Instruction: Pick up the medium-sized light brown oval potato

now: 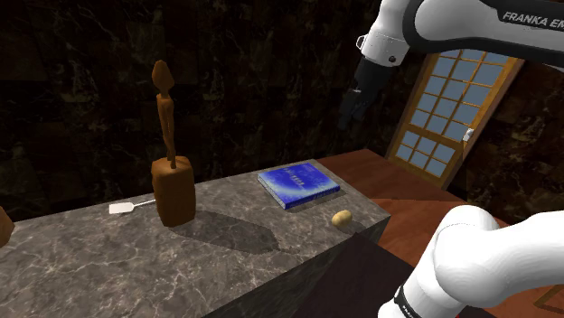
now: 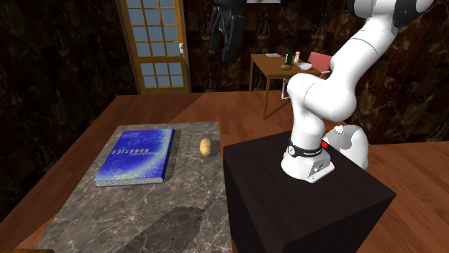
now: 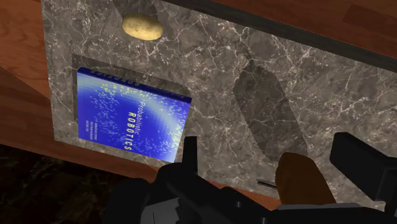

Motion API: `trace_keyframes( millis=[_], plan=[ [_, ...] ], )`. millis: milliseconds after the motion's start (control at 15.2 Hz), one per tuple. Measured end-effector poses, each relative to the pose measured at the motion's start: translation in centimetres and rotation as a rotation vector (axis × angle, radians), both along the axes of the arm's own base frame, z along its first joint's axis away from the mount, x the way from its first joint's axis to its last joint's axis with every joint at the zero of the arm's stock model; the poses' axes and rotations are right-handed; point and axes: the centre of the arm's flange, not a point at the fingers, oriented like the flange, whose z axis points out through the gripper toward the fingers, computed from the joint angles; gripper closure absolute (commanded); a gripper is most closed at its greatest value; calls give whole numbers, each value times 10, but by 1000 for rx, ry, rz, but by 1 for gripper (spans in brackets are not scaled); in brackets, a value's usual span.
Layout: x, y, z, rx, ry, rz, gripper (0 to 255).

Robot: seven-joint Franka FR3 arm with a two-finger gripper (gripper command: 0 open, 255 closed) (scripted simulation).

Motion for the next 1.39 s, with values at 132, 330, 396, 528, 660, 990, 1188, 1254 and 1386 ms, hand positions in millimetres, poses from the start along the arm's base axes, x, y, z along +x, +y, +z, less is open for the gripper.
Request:
trace_keyframes(
  millis=[132,330,396,528,660,990,1188,1254,1386],
  plan=[
    [0,-4,-6,0,4,12,0],
    [-2,-20,-31,-2,24,79,0],
    [0,-25,-44,-3,32,105,0],
    [-2,-37,-70,-3,48,157,0],
    [-2,-48,-93,-5,64,212,0],
    [0,-82,-149,-8,104,346,0],
    [-1,-99,-187,-10,128,428,0],
    [1,-105,-199,-10,136,455,0],
    [5,-115,-223,-11,152,509,0]
  ],
)
